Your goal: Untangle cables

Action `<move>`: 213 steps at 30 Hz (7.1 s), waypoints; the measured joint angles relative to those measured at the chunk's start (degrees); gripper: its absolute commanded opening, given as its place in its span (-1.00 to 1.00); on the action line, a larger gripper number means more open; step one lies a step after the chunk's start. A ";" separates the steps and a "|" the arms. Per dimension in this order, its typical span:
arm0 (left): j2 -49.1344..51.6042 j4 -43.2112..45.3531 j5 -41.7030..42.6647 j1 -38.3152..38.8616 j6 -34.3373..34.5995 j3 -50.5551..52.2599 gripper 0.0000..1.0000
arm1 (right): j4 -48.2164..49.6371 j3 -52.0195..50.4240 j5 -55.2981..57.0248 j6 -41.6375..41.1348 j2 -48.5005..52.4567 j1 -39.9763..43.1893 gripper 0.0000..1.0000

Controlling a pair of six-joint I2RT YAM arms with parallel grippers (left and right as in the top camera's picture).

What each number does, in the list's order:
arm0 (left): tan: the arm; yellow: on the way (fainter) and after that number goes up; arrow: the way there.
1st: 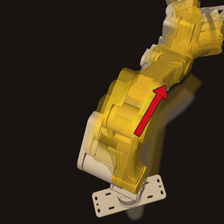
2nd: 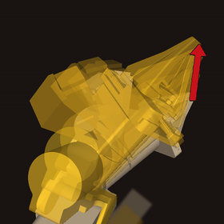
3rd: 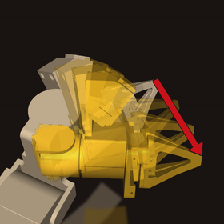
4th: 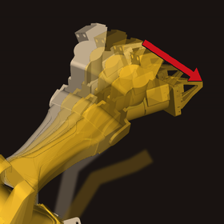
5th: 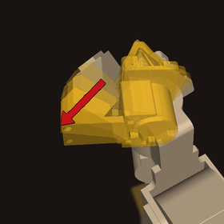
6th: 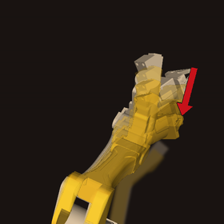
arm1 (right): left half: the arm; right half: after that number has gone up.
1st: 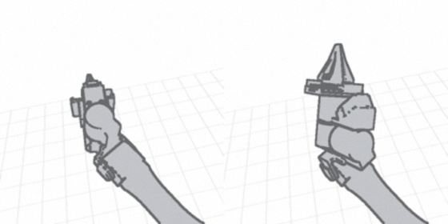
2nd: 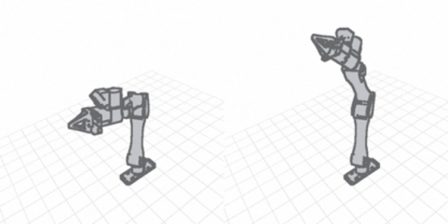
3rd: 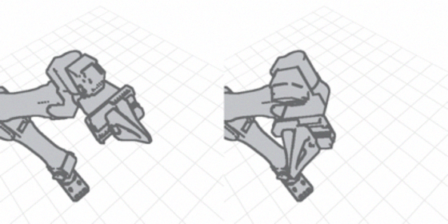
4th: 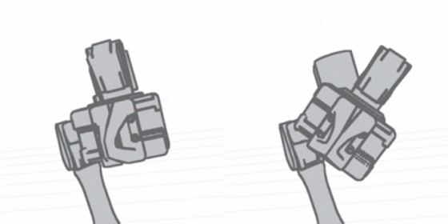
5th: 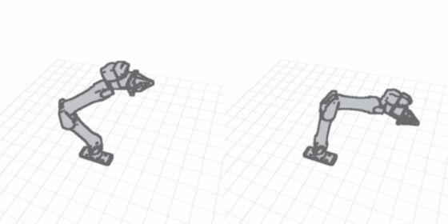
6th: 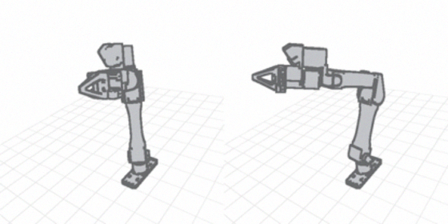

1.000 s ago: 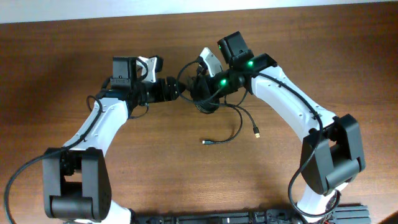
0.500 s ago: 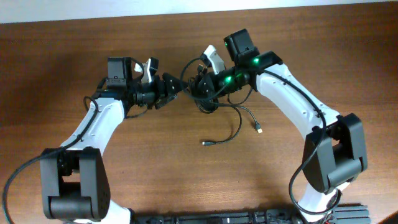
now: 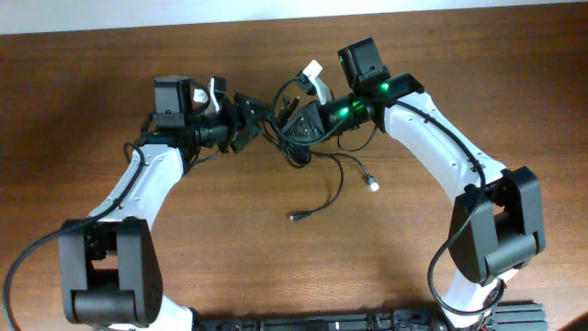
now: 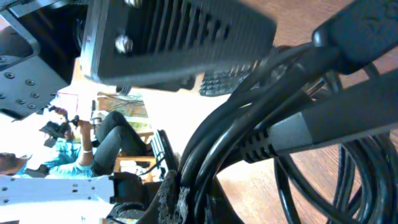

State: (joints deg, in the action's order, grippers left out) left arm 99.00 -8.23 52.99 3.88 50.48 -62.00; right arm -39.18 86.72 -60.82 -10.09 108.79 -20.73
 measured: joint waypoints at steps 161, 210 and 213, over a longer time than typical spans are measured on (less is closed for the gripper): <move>-10.95 1.84 -0.92 -2.40 -4.35 -0.55 -1.00 | -10.38 -1.66 39.98 -21.66 4.00 1.90 -0.92; -2.60 -22.71 -33.14 11.15 -68.74 -0.33 0.55 | -6.56 -1.92 17.59 -2.99 4.44 6.67 -0.92; -1.03 -23.96 -33.11 12.11 -70.16 -0.33 0.77 | -6.21 -1.92 17.57 -3.02 4.44 6.67 -0.92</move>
State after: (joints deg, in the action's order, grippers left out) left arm 97.97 -32.18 19.88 15.99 -19.68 -62.33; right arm -45.39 84.79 -43.24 -13.10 113.23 -14.06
